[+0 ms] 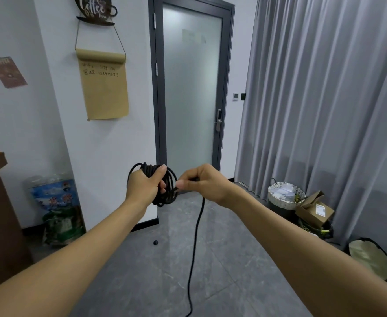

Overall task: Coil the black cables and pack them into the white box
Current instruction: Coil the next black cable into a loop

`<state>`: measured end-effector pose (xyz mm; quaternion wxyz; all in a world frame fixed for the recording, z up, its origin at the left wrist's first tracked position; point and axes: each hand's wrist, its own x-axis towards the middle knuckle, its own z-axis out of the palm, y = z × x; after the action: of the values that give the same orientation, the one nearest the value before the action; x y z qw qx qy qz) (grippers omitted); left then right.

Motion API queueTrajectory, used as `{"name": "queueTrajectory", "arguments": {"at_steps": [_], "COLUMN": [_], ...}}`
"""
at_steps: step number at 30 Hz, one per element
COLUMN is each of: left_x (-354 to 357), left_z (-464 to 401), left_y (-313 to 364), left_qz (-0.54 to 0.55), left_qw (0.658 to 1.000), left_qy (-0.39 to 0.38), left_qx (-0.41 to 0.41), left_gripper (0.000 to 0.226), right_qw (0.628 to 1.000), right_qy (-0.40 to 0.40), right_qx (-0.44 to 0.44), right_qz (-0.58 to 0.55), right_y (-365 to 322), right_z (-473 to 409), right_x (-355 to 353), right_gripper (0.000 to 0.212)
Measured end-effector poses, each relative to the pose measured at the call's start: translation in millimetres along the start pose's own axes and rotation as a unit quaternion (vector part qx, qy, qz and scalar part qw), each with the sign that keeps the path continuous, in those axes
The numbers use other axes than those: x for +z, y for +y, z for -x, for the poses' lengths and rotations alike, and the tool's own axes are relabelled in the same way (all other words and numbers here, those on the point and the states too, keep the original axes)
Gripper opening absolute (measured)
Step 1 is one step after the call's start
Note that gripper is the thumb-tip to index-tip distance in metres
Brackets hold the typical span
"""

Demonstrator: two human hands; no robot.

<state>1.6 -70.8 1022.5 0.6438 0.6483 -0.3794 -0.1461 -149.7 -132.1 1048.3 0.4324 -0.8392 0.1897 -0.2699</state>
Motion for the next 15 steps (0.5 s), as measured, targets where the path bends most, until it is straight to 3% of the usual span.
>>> {"name": "queueTrajectory", "arguments": {"at_steps": [6, 15], "left_x": [14, 30], "left_z": [19, 38], "left_y": [14, 24], "left_qz": [0.089, 0.231], "left_qw": [0.991, 0.943], "left_qy": [-0.092, -0.197], "left_qx": [-0.046, -0.135], "left_gripper": [0.036, 0.028], "right_qw": [0.986, 0.970], "right_qy": [0.047, 0.148], "right_qx": [0.002, 0.019], "right_qz": [-0.162, -0.191], "right_y": [-2, 11], "right_z": [3, 4], "right_x": [-1, -8], "right_gripper": [0.022, 0.018]}}
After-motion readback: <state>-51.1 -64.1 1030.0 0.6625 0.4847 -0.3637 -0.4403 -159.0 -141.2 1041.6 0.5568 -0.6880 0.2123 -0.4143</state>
